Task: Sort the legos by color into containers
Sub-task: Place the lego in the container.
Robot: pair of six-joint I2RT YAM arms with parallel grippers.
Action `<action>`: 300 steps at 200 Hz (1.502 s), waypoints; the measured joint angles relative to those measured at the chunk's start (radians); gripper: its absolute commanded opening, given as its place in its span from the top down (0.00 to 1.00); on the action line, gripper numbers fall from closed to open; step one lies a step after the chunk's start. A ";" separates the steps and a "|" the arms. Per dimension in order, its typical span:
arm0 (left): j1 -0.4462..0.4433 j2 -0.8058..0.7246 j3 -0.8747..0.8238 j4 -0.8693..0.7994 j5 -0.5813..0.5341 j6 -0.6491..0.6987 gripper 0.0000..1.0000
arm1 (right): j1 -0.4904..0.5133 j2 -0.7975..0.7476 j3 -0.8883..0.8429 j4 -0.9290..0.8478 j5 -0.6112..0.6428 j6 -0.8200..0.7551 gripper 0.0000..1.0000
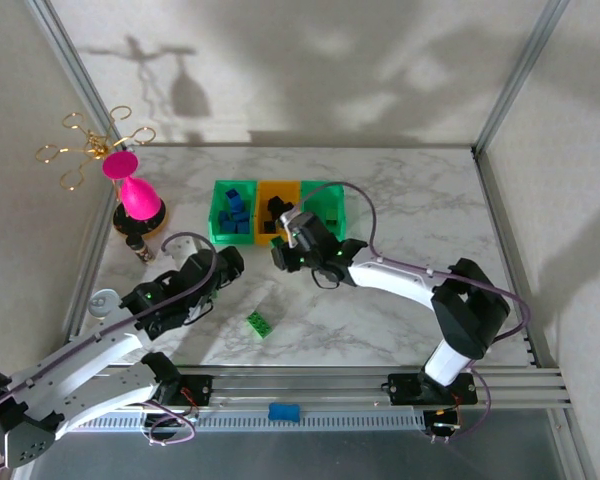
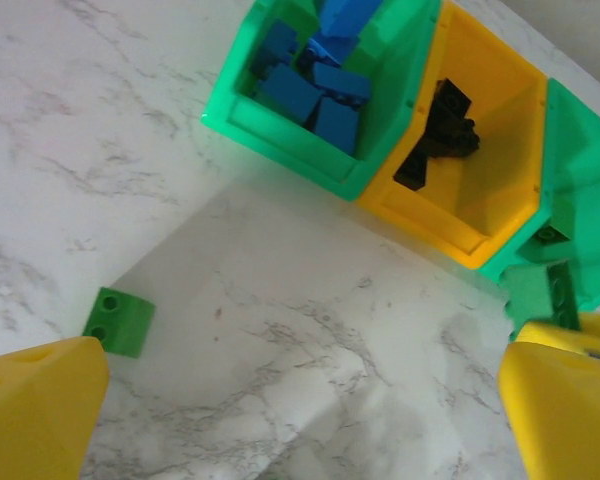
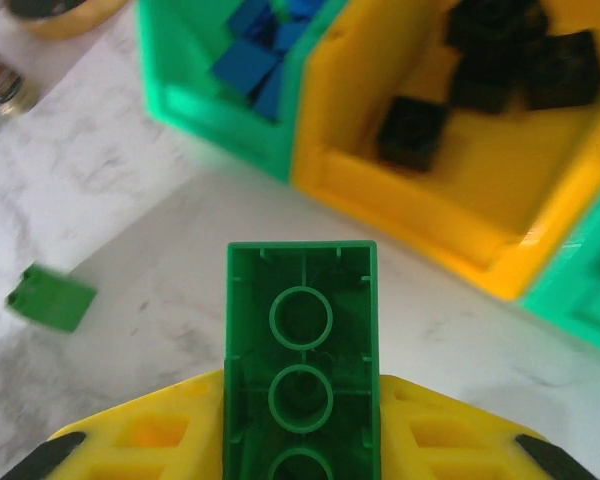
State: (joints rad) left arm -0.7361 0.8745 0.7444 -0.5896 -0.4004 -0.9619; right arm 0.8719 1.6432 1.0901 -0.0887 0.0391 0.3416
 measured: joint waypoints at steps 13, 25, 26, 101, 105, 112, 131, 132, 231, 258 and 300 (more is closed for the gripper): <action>0.000 0.031 0.013 0.029 0.012 0.014 0.01 | -0.042 -0.003 0.004 -0.019 0.022 0.000 0.76; 0.000 0.062 0.025 0.055 0.022 0.026 0.00 | -0.082 0.000 0.014 -0.044 0.048 0.000 0.76; 0.000 0.066 0.027 0.057 0.024 0.028 0.00 | -0.085 0.000 0.015 -0.045 0.050 -0.001 0.76; 0.000 0.200 0.068 0.201 0.072 0.096 0.00 | -0.229 0.150 0.192 -0.072 0.185 -0.024 0.77; 0.000 0.202 0.068 0.205 0.072 0.100 0.00 | -0.232 0.159 0.201 -0.073 0.190 -0.025 0.76; 0.000 0.205 0.069 0.211 0.073 0.102 0.00 | -0.236 0.180 0.217 -0.072 0.202 -0.030 0.76; 0.000 0.208 0.069 0.223 0.073 0.103 0.01 | -0.249 0.241 0.260 -0.070 0.217 -0.040 0.76; 0.000 0.207 0.069 0.224 0.074 0.103 0.01 | -0.249 0.243 0.262 -0.070 0.217 -0.040 0.76; 0.005 0.207 0.069 0.243 0.076 0.107 0.00 | -0.283 0.369 0.354 -0.066 0.229 -0.074 0.50; 0.005 0.205 0.069 0.240 0.075 0.107 0.01 | -0.283 0.362 0.354 -0.066 0.224 -0.077 0.45; 0.005 0.150 0.069 0.222 0.074 0.107 0.00 | -0.275 0.238 0.284 -0.065 0.191 -0.081 0.41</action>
State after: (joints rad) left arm -0.7311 1.0248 0.8135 -0.3676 -0.3264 -0.8547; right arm 0.5972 1.8816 1.3743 -0.1535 0.2302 0.2607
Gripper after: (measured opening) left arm 0.996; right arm 0.575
